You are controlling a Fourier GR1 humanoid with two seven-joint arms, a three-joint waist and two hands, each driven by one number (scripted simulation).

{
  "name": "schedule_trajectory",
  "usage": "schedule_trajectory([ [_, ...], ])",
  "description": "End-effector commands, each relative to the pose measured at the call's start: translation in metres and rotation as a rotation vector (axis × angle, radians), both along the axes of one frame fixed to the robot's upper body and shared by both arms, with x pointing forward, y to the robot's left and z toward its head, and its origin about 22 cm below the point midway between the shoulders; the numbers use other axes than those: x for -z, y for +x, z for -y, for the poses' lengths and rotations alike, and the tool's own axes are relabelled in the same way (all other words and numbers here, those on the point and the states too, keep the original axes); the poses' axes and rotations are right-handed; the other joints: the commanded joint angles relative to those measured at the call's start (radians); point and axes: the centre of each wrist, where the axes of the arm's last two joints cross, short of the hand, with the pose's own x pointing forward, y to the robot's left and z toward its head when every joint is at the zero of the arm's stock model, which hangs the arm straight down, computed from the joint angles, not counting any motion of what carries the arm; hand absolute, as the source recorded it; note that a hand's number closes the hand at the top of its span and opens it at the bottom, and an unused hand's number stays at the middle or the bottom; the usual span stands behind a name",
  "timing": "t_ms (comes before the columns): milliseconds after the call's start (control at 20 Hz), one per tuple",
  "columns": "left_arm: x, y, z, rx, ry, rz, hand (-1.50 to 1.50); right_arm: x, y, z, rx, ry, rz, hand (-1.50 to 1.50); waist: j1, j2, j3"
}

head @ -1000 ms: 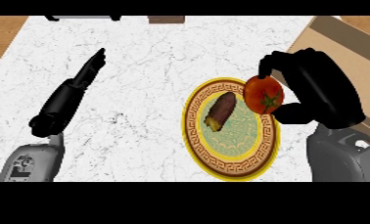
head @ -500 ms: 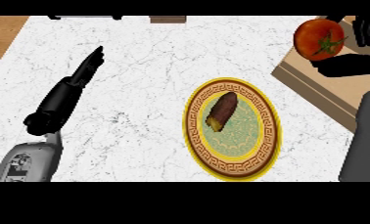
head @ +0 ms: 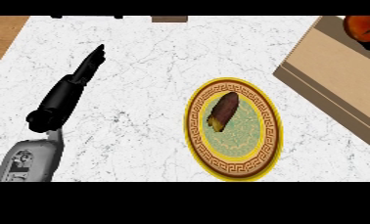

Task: Pick the tomato from the plate and place it in the cardboard box

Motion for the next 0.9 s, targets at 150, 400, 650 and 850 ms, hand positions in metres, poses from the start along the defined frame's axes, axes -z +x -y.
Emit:
schedule_trajectory([
  [150,0.007,0.000,0.013,0.009,-0.010,0.013,0.00,0.037,0.009,0.069,0.022,-0.002,-0.338,1.50,0.012,0.007,0.001],
  [400,-0.007,0.002,0.014,0.010,-0.009,0.000,0.00,0.038,0.014,0.092,-0.015,-0.063,-0.487,1.50,0.015,0.002,0.001],
  [650,-0.005,0.010,0.014,0.017,0.015,0.002,0.00,0.059,0.009,0.116,-0.097,-0.024,-0.601,-1.50,0.013,0.005,0.001],
  [850,-0.010,0.001,-0.002,0.031,-0.008,0.011,0.00,0.053,0.015,0.119,-0.217,0.054,-0.533,-1.50,0.031,0.006,0.002],
])
